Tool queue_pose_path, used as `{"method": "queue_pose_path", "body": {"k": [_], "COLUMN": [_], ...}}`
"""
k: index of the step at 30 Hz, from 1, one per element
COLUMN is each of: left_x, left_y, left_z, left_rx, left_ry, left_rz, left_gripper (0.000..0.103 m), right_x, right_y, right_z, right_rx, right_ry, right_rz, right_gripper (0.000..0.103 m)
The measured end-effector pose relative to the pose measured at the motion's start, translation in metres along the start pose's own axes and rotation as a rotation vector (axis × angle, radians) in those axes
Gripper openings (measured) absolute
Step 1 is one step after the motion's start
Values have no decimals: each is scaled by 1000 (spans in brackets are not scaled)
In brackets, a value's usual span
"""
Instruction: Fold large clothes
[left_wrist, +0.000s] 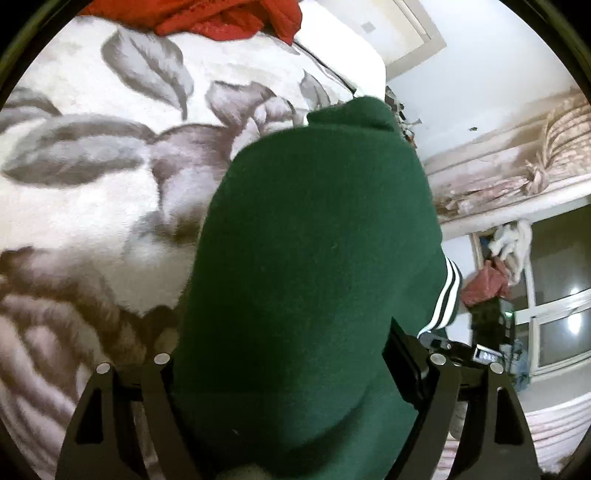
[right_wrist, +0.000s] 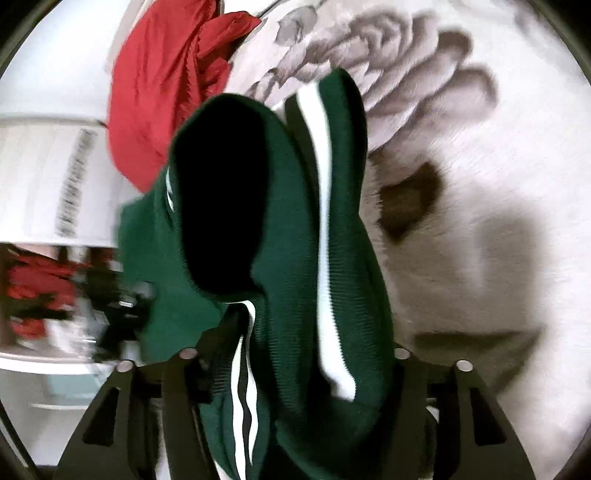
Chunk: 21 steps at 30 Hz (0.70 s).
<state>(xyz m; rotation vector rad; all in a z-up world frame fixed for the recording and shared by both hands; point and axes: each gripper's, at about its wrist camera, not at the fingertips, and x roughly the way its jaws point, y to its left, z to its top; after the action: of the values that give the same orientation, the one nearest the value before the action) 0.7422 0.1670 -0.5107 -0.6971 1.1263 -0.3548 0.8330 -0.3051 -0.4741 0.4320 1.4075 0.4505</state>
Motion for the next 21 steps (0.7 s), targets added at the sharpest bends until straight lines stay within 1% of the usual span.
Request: {"method": "queue_pose_path", "body": {"k": [1, 2, 3, 4, 5, 7, 8, 10, 12, 14, 17, 19, 21], "left_x": [-5, -7, -9, -12, -14, -23, -31, -42, -55, -59, -64, -65, -74], "left_y": [-7, -13, -15, -19, -23, -24, -30, -38, -55, -66, -85, -92, -105], "left_z": [-4, -6, -8, -10, -10, -11, -13, -15, -31, -47, -84, -102, -123], "left_rx": [25, 46, 60, 79, 86, 93, 109, 154, 199, 221, 245, 262, 273], "left_ry": [-24, -41, -48, -59, -71, -97, -132, -191, -249, -270, -262, -250, -249], "left_rz": [35, 69, 92, 121, 136, 161, 187, 262, 349, 418, 505, 532, 562], "left_gripper": [82, 84, 85, 91, 93, 93, 94, 95, 96, 96, 96, 96, 96], "right_x": [-4, -8, -13, -18, -22, -35, -39, -46, -45, -43, -46, -51, -61], "right_y": [1, 9, 17, 20, 26, 30, 29, 44, 49, 65, 91, 103, 113], "right_z": [-1, -5, -10, -14, -18, -25, -32, -48, -68, -87, -117, -134, -148], "right_rx": [-6, -10, -15, -14, -6, 29, 29, -1, -49, -80, -118, -122, -134], "right_ry": [-8, -16, -44, -69, -90, -134, -161, -195, -213, -214, -221, -235, -251], "right_rz": [-42, -98, -160, -200, -219, -269, -298, -421, -526, -575, -631, -640, -650], "right_gripper": [66, 73, 79, 82, 87, 89, 90, 93, 93, 94, 94, 94, 94]}}
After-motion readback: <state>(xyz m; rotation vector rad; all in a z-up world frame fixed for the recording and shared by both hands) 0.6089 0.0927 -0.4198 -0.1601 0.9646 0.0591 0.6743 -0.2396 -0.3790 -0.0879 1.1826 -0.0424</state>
